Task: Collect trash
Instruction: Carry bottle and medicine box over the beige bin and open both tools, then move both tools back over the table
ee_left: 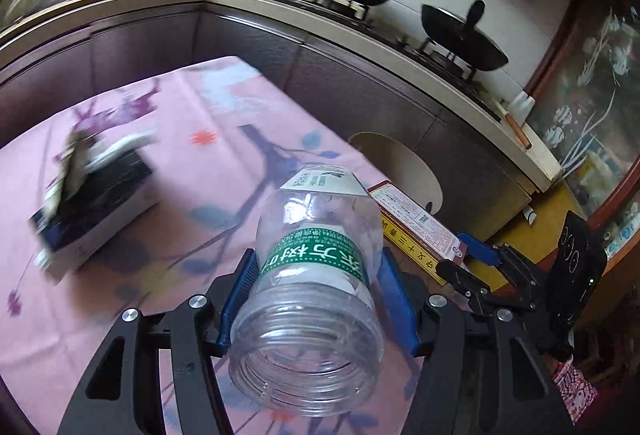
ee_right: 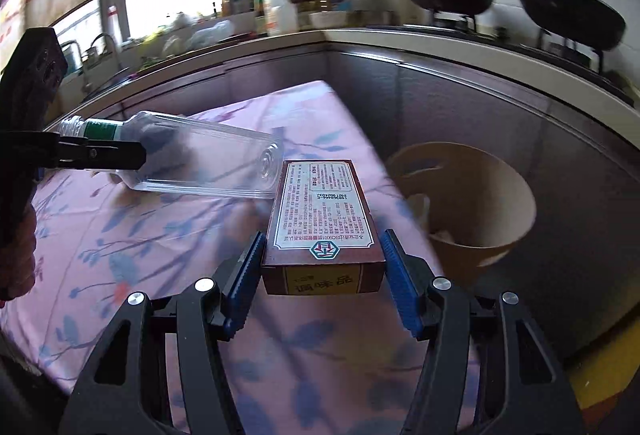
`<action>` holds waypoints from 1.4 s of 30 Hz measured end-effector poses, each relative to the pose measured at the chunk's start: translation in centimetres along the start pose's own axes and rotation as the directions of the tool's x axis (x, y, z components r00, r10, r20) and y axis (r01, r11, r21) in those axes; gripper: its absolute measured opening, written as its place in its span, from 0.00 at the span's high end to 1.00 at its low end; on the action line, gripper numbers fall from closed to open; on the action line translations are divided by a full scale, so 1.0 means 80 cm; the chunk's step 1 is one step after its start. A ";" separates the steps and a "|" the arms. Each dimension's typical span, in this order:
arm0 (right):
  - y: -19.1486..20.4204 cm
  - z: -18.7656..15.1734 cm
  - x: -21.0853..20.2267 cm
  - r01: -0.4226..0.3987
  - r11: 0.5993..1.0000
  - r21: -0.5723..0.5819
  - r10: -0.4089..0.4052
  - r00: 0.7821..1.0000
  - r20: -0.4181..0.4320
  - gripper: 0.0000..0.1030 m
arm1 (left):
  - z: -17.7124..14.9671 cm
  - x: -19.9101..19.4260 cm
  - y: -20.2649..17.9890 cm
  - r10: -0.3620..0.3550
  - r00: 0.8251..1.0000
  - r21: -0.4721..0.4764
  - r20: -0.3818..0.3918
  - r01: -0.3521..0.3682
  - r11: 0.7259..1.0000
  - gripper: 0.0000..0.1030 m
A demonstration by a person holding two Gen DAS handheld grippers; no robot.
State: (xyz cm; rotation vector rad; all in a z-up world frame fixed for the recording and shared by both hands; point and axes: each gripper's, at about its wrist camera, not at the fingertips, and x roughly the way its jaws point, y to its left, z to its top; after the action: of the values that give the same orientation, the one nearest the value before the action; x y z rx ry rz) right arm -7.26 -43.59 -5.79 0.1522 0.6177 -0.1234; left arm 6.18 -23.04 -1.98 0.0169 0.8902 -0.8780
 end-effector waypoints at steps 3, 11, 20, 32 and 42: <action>-0.042 0.007 0.010 0.045 0.998 0.051 -0.045 0.999 -0.003 0.44 | 0.025 0.039 -0.032 -0.010 1.000 0.061 -0.016 0.011 0.998 0.41; -0.150 0.030 0.055 0.139 0.976 0.169 -0.135 0.990 -0.035 0.44 | 0.091 0.149 -0.101 -0.011 0.998 0.153 -0.055 0.020 0.988 0.41; -0.202 0.043 0.094 0.180 0.951 0.250 -0.168 0.983 -0.070 0.33 | 0.124 0.203 -0.106 0.028 0.990 0.072 -0.138 -0.018 0.997 0.26; -0.117 0.037 0.027 0.005 0.942 0.335 -0.022 0.999 0.049 0.41 | 0.082 0.062 -0.064 0.039 0.998 0.074 0.059 -0.043 0.996 0.19; 0.080 0.045 0.068 -0.241 0.950 0.198 0.249 0.969 -0.013 0.45 | -0.035 -0.052 0.059 0.222 0.973 -0.091 0.066 -0.216 0.972 0.21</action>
State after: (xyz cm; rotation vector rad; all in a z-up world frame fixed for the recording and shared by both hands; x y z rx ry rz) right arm 0.18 -38.35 -5.45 0.4203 0.6194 0.0603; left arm 6.14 -16.17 -2.54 0.0097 0.8353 -0.6312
